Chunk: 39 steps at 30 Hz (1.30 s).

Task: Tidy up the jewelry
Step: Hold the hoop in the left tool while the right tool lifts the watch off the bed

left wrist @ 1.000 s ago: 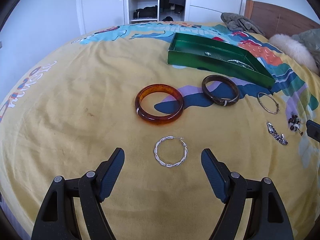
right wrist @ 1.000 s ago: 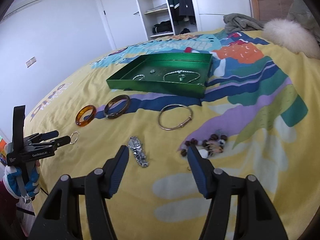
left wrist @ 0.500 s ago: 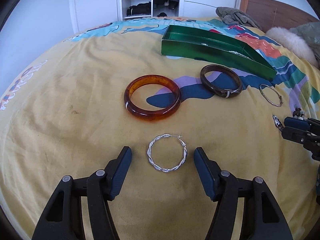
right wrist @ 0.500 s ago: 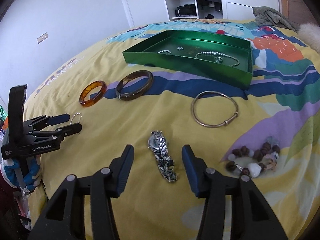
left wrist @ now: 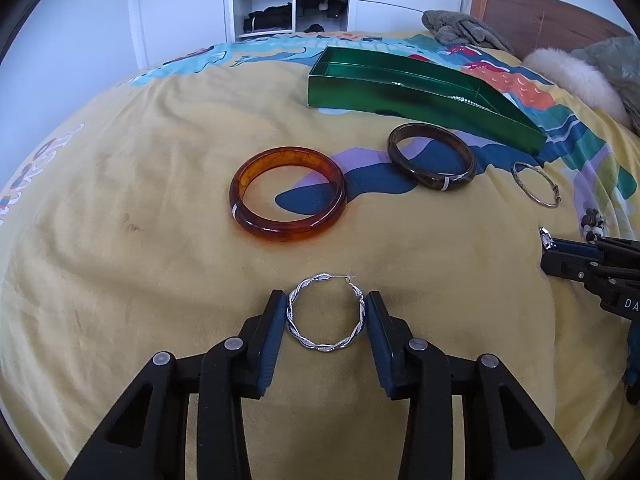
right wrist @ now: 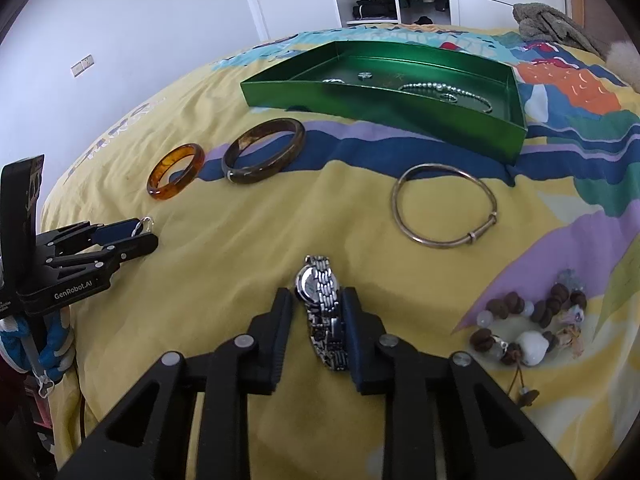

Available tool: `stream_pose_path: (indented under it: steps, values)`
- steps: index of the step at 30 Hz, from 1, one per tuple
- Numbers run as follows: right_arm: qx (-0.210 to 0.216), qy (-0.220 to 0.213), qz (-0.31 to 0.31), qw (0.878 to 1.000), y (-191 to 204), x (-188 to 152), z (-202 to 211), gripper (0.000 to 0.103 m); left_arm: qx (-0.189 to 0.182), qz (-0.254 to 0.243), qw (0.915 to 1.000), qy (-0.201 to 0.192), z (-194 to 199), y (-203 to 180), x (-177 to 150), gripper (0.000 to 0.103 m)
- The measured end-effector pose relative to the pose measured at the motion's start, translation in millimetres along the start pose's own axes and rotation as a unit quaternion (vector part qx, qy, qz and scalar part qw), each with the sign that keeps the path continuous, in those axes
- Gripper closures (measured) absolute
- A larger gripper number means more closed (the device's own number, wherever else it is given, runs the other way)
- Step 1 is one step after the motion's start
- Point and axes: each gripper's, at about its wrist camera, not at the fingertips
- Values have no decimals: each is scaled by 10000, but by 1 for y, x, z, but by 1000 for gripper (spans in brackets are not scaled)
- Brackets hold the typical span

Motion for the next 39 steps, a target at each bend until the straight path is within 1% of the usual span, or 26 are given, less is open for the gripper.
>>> stream_pose_path:
  steps: [9,22,34,35,37,39]
  values:
    - [-216,31,46,9998,9,1,0,83,7,74,10000,33,2,0,1,63]
    - [-97,-214,-72,9997,13,-6,28,83,47,246,9997,45,14,3,0,63]
    - [-105,-355,-45,9993,21,-9,51,84,97,295,9995,-111,36,6,3,63]
    - [-110,-366,-38,9993,22,-9,53,84,99,297,9994,-131,38,6,4,63]
    - [-118,-389,-32,9992,24,-9,57,90,101,298,9994,-169,43,6,5,63]
    - [-129,-411,-31,9991,24,-9,61,90,101,300,9993,-213,46,5,6,63]
Point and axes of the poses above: each gripper's, at about its wrist camera, not at the fingertips, and z roughly against the way its jaws point, y to its left, x to its top, and after that the axes turned 6 degrees about -y, right-handed
